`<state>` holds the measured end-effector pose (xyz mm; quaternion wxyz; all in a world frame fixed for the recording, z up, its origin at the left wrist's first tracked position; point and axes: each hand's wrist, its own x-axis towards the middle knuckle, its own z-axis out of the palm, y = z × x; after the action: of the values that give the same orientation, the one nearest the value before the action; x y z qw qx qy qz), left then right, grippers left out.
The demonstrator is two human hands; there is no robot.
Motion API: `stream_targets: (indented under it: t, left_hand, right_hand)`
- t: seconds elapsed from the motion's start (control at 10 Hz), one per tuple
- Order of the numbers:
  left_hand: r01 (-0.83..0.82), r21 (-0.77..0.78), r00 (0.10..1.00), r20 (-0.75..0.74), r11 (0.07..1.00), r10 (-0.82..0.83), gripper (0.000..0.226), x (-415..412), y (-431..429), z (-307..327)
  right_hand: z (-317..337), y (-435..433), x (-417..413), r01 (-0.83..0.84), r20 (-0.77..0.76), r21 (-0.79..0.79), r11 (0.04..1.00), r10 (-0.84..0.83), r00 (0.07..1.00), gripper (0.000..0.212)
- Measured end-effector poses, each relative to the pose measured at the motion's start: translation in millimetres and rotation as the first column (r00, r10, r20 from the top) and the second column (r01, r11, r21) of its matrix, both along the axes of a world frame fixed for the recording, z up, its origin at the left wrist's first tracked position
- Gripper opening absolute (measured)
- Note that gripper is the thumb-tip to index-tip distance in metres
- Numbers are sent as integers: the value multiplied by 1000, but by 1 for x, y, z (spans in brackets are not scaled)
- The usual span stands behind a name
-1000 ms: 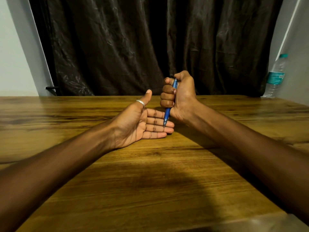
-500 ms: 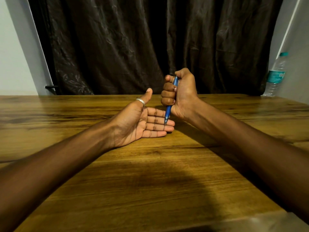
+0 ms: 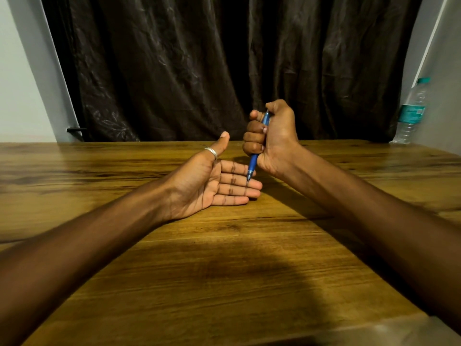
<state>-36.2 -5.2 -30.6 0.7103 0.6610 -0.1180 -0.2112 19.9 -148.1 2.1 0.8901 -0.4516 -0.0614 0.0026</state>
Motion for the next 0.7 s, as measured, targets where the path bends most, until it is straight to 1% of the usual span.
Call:
stream_targets:
  t: [0.2, 0.7]
  left_hand:
    - [7, 13, 1000, 17, 1000, -7, 86, 1, 0, -1]
    - [15, 22, 999, 30, 1000, -15, 86, 1, 0, -2]
  right_hand:
    - [0, 3, -2, -3, -4, 17, 1000, 4, 1000, 36]
    - [-2, 7, -7, 1, 24, 4, 1000, -1, 1000, 35]
